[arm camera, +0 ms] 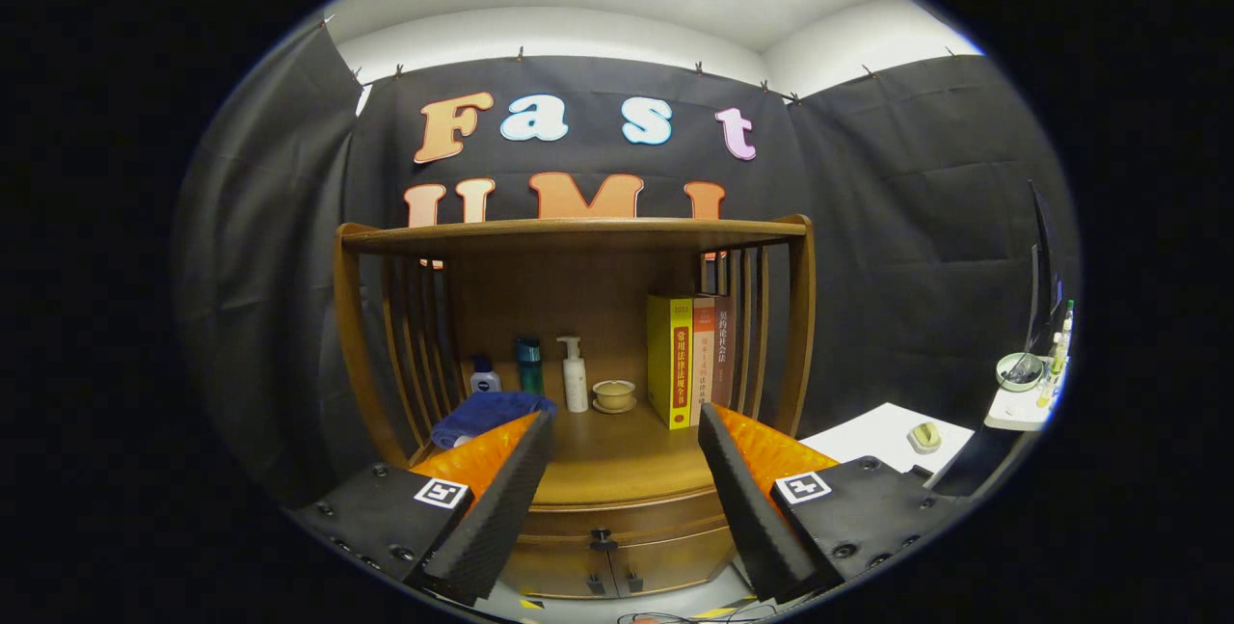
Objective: Pull open the drawer, take out the items inside it, and place them on the countertop above the cabinet.
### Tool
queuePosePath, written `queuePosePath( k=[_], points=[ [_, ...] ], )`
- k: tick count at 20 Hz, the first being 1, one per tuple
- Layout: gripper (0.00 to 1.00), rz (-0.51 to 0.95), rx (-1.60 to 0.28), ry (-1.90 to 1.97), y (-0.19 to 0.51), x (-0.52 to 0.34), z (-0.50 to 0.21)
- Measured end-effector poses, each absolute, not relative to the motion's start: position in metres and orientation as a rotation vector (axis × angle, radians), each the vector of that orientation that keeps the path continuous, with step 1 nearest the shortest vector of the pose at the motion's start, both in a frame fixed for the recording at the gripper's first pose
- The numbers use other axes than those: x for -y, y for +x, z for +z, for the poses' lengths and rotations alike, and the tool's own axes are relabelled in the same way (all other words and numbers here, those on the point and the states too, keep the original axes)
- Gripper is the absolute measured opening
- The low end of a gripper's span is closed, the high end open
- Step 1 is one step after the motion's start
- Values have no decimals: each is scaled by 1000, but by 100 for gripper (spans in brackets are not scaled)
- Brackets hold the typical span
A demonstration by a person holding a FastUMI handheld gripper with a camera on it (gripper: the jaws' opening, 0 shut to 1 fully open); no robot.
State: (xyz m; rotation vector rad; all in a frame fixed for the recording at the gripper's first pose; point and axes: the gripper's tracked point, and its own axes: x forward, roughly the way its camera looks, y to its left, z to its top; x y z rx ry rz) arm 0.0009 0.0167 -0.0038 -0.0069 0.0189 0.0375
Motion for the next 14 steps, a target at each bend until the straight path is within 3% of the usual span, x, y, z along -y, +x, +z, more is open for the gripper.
queuePosePath(
  k=[14],
  points=[
    [100, 42, -26, 6, 5, -18, -18]
  ],
)
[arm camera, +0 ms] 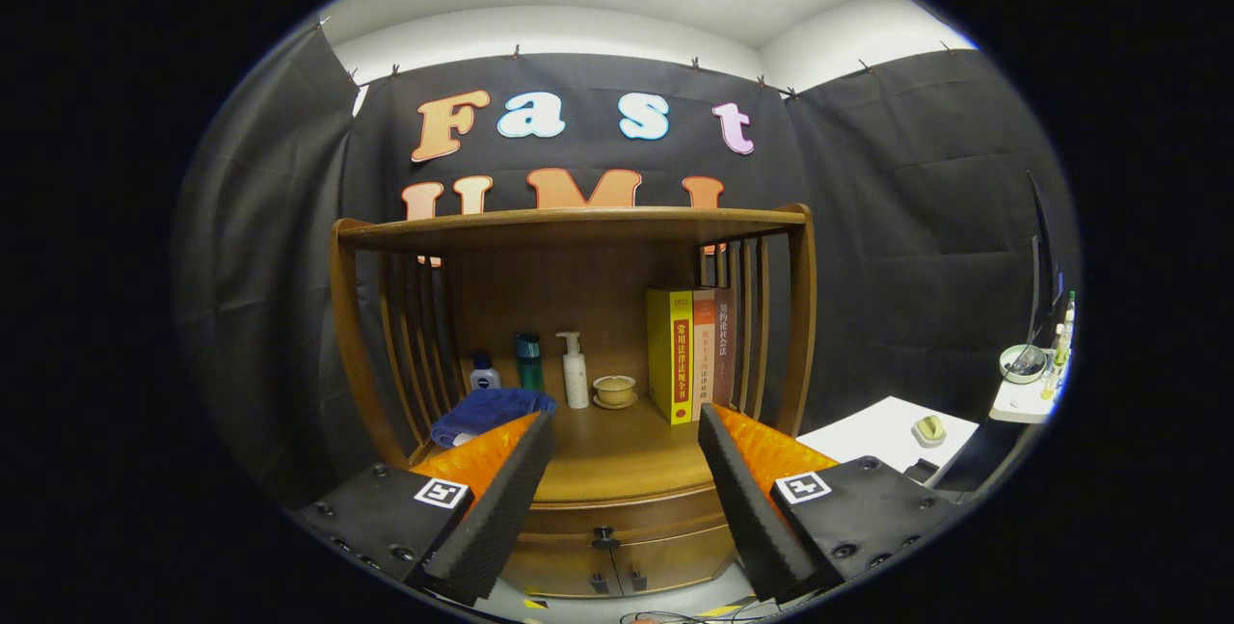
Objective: Pull open the drawer, take out the items inside it, and place them on the countertop above the cabinet.
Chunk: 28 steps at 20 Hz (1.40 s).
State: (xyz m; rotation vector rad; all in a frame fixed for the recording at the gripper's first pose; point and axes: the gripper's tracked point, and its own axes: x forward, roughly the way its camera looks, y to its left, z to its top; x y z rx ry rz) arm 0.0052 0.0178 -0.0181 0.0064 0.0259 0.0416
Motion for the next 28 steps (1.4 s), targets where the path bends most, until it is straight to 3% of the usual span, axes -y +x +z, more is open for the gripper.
queuePosePath(
  k=[12, 28],
  points=[
    [100, 28, -46, 31, 37, -15, -115],
    [99, 53, -251, -28, 61, -36, -304]
  ],
)
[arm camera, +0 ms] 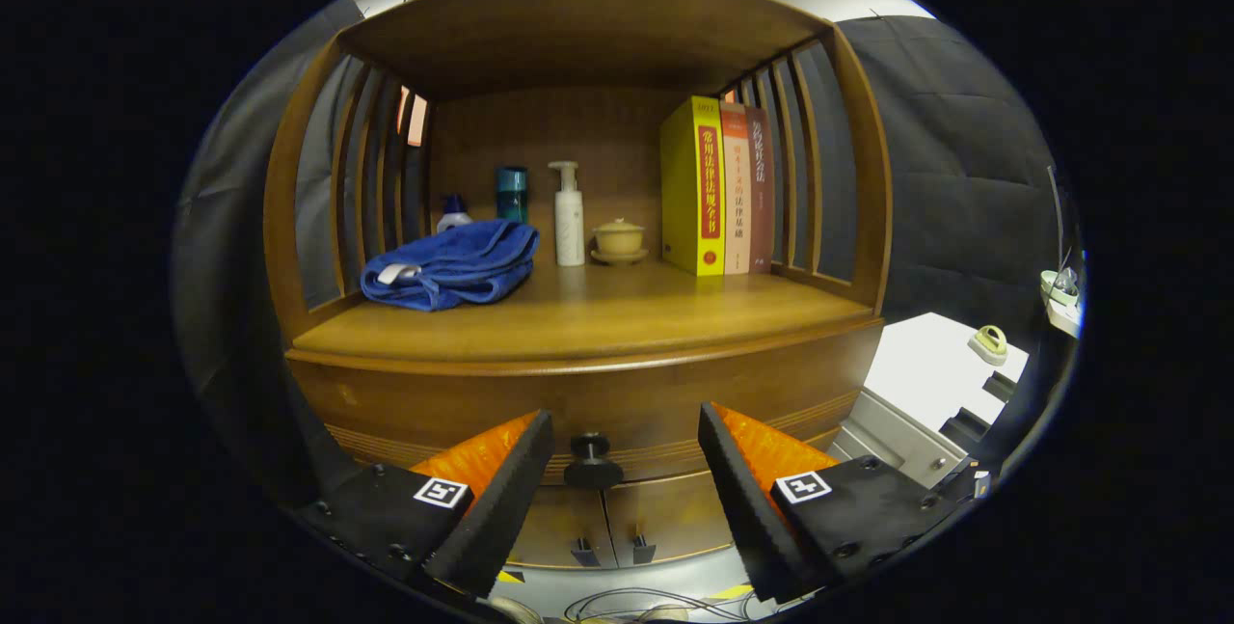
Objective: Pull open the drawer, take out the items inside it, and place them on the countertop above the cabinet.
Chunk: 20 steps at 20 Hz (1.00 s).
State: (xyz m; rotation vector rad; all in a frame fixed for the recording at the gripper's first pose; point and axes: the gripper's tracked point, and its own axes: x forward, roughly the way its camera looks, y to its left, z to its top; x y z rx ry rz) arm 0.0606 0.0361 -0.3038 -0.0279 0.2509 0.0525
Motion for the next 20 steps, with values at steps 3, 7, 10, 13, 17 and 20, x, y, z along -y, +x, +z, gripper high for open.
queuePosePath(
  k=[3, 7, 10, 13, 17, 20],
  points=[
    [94, 63, -278, -23, 67, -43, -323],
    [86, 81, -318, -2, 73, -49, -344],
    [74, 93, -341, 19, 78, -54, -355],
    [57, 79, -359, 19, 81, -54, -361],
    [53, 89, -373, 7, 82, -54, -363],
    [49, 108, -377, -6, 80, -55, -364]
  ],
)
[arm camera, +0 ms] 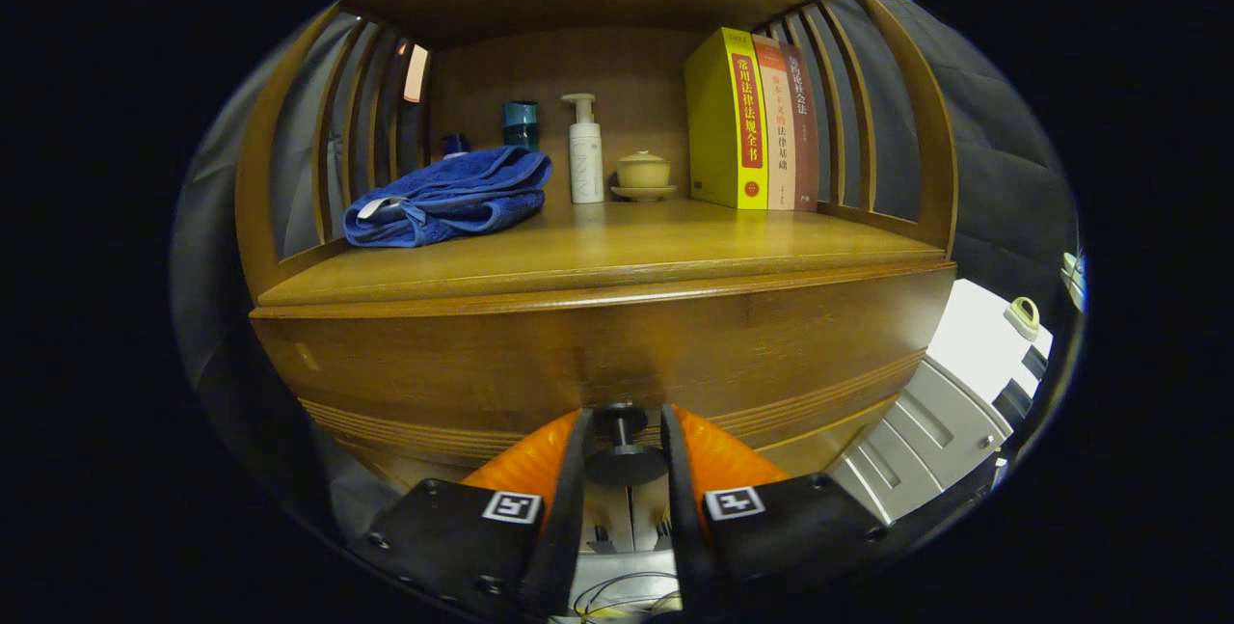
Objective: Pull open the drawer, take out the items inside it, and place them on the countertop above the cabinet.
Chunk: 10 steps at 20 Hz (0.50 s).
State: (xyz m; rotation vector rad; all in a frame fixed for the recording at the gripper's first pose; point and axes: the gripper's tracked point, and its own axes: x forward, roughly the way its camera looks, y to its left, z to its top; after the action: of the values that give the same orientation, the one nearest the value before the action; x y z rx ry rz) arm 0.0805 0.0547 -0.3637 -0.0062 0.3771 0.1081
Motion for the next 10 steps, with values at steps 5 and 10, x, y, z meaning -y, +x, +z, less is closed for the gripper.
queuePosePath(
  k=[5, 10],
  points=[
    [37, 90, -380, -2, 80, -53, -364],
    [37, 92, -379, -8, 63, -50, -360]
  ],
)
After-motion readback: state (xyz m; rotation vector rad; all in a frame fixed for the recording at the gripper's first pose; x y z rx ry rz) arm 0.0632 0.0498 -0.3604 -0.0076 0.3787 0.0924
